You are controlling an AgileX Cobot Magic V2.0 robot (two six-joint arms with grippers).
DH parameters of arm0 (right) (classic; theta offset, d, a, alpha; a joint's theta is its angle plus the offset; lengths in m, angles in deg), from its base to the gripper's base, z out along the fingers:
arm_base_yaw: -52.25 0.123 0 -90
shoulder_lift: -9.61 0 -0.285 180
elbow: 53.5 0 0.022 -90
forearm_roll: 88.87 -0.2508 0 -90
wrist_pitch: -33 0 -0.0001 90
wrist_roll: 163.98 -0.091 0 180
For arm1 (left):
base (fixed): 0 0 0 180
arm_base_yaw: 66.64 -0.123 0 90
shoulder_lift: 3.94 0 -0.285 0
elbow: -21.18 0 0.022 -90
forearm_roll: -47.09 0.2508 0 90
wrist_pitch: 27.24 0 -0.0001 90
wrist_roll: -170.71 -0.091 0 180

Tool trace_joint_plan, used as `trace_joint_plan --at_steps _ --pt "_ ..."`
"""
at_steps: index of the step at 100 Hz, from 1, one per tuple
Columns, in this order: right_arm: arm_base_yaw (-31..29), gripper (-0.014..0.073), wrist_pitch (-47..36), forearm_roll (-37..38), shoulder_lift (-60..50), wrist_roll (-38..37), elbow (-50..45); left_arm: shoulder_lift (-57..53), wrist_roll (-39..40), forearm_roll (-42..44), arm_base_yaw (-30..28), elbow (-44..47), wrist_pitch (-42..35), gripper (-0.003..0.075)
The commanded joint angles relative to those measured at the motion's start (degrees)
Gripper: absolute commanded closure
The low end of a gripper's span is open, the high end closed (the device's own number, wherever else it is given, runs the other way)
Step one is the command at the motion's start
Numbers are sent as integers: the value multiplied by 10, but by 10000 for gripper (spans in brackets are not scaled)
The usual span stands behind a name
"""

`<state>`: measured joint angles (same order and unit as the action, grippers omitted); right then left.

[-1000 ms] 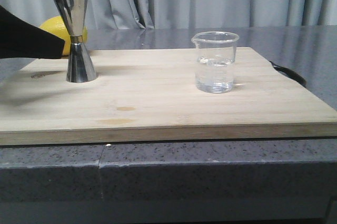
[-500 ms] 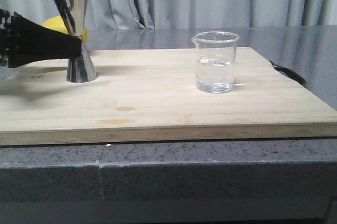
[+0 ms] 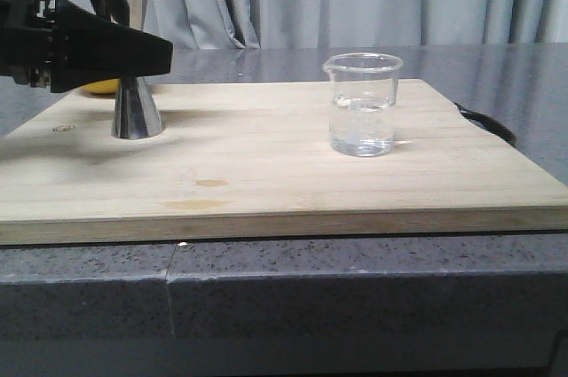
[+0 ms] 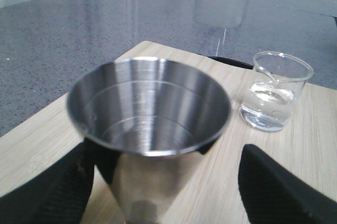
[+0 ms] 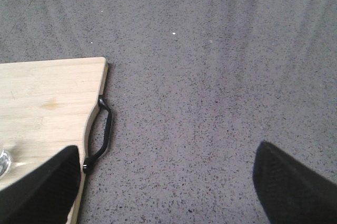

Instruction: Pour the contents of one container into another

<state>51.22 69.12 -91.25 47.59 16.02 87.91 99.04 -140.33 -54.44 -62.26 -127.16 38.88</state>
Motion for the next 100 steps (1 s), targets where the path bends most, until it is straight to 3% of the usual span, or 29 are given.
trace_joint_plan --at_steps 1,58,100 --pt "-3 -5 -46 0 7 4 20 -17 -3 -53 4 -14 59 237" --pt "-3 -5 -46 0 7 4 20 -17 -3 -53 4 -14 59 481" --pt "-3 -5 -46 0 7 4 20 -17 22 -53 4 -32 59 514"
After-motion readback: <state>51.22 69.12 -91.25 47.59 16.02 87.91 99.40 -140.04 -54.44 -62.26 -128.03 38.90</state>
